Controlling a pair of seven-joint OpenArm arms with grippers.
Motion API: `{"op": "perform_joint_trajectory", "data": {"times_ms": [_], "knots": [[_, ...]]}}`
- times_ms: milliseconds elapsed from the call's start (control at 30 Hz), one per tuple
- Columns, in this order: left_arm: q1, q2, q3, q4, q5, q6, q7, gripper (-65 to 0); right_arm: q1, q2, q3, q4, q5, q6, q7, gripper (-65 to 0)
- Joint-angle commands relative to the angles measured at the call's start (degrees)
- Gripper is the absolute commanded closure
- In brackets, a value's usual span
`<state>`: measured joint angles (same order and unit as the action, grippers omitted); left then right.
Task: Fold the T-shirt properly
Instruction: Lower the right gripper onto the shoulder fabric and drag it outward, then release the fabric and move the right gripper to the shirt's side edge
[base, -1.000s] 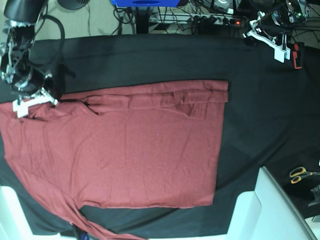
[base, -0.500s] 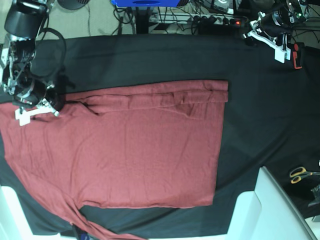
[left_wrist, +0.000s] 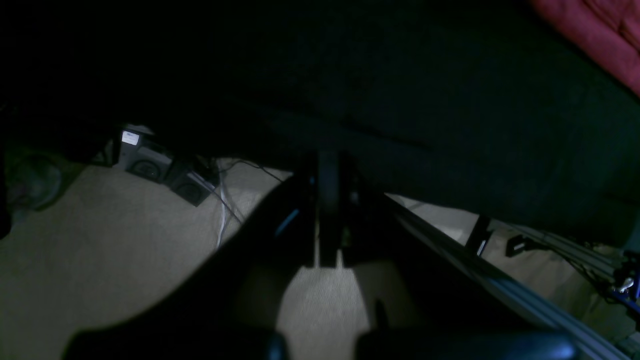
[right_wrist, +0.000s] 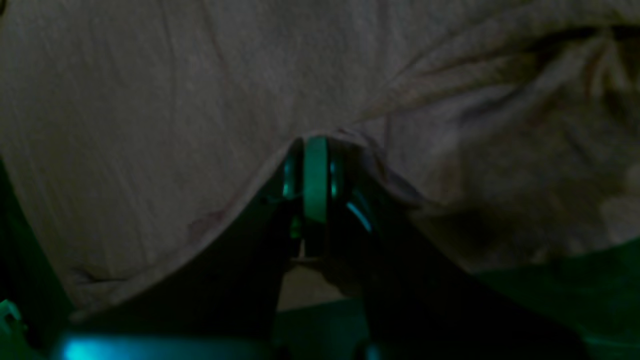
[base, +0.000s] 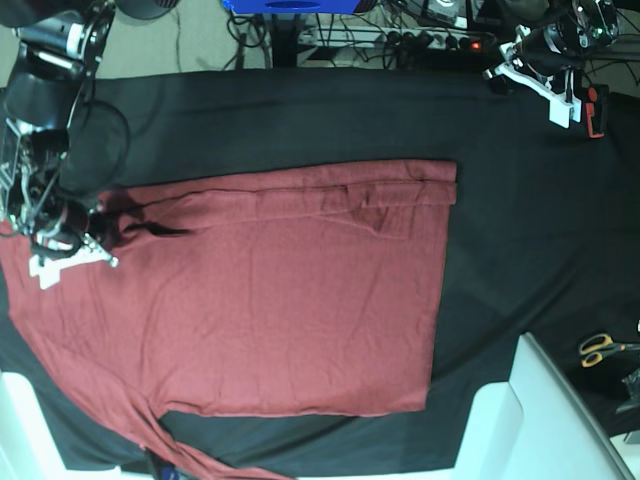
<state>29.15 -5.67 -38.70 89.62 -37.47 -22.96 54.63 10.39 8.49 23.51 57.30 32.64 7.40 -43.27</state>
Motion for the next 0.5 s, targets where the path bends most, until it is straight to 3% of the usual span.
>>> {"op": "perform_joint_trajectory", "data": {"times_ms": [0, 167, 333, 400, 467], "knots": [[0.26, -0.53, -0.38, 0.62, -0.55, -0.47, -0.61, 0.0, 1.96, 0.70, 0.10, -0.11, 0.72, 0.38, 0.85, -0.5], [0.26, -0.53, -0.38, 0.62, -0.64, -0.47, -0.61, 0.0, 5.74, 0.78, -0.69, -3.54, 0.72, 0.47, 4.19, -0.5], [0.44, -0.53, -0.38, 0.62, -0.55, -0.47, -0.61, 0.0, 7.32, 1.40, -7.29, -1.25, 0.72, 0.65, 7.71, -0.2], [0.61, -0.53, -0.38, 0.62, -0.64, -0.47, -0.61, 0.0, 5.74, 2.45, -8.61, 2.97, 1.16, 0.47, 6.74, -0.2], [0.70, -0.53, -0.38, 0.62, -0.55, -0.47, -0.61, 0.0, 2.57, 2.19, -7.99, 8.59, 1.25, 0.21, 2.17, -0.3]]}}
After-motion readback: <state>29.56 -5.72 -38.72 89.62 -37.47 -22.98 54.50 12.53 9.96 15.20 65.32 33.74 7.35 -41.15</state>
